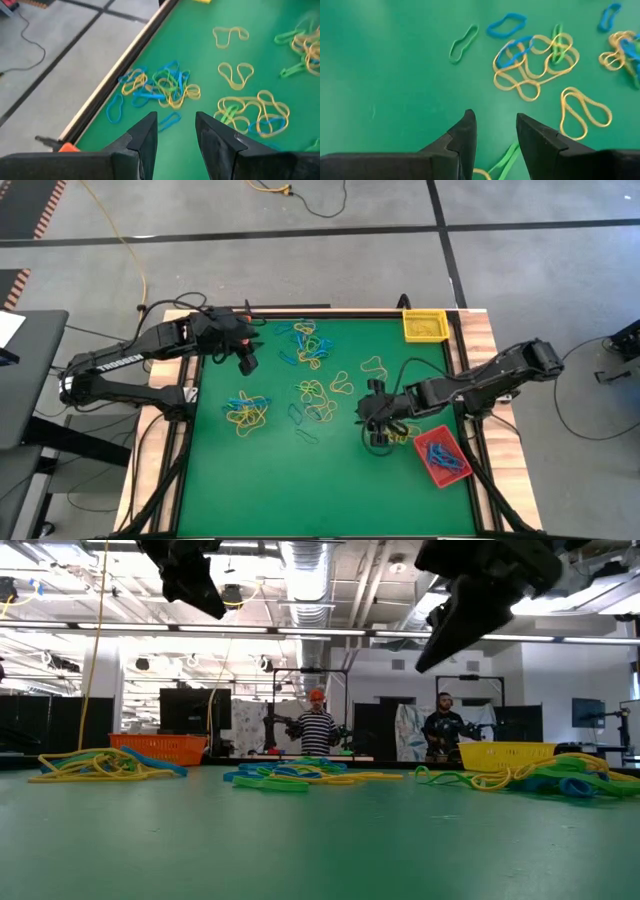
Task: Sort rubber bands into baskets
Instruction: Put the green rubber band into the orange bin
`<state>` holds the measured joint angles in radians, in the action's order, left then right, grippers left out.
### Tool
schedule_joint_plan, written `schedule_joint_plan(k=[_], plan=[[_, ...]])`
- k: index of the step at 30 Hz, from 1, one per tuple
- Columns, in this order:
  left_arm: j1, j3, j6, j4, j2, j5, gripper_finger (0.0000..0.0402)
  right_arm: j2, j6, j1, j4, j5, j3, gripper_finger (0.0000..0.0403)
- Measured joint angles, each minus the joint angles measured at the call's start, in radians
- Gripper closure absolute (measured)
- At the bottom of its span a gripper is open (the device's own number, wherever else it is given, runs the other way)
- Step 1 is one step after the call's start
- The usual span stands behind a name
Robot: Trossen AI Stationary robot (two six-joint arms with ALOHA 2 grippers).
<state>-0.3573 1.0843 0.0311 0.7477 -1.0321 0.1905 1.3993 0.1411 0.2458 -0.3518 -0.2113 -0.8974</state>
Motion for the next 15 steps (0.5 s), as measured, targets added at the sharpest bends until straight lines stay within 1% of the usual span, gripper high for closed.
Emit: schedule_joint_plan(k=[3, 8, 12, 15], plan=[[0.000, 0.000, 0.000, -0.043, 0.000, 0.001, 0.0278, 0.030, -0.001, 0.017, -0.004, 0.000, 0.000, 0.0237], [0.004, -0.009, 0.000, -0.069, -0.012, 0.000, 0.0278, 0.088, -0.003, 0.043, -0.003, 0.000, 0.000, 0.0237], [0.013, -0.037, -0.079, -0.062, -0.060, -0.057, 0.0278, 0.120, -0.011, 0.060, 0.002, 0.000, 0.000, 0.0237], [0.026, -0.056, -0.086, -0.057, -0.116, -0.086, 0.0278, 0.129, -0.019, 0.069, 0.006, 0.000, 0.000, 0.0237]])
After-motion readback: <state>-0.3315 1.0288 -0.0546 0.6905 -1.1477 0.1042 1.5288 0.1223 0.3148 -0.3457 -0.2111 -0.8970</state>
